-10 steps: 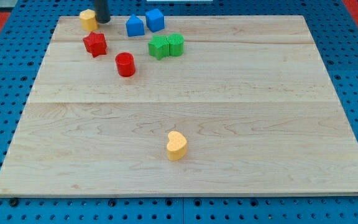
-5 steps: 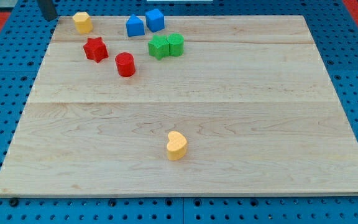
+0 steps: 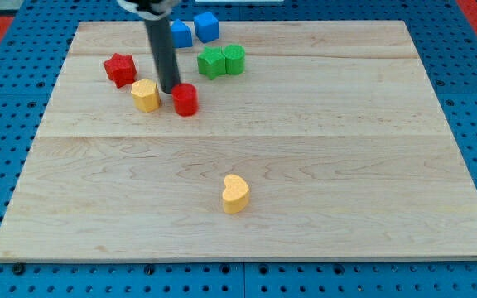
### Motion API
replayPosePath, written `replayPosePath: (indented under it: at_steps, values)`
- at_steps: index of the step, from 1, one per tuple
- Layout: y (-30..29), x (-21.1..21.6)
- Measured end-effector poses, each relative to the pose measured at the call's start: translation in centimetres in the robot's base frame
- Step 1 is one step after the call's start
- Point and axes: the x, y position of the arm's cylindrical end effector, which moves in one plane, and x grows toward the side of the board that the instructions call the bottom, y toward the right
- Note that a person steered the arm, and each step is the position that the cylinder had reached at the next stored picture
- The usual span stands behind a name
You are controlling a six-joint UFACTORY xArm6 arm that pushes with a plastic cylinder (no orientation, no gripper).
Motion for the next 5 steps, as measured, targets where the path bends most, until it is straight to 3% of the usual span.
replayPosePath:
  at_steps: [1, 3, 4, 5]
  values:
    - [3.6, 4.5]
    - [6.5, 8.9]
    - [5.6, 15.5]
    - [-1.1, 13.2]
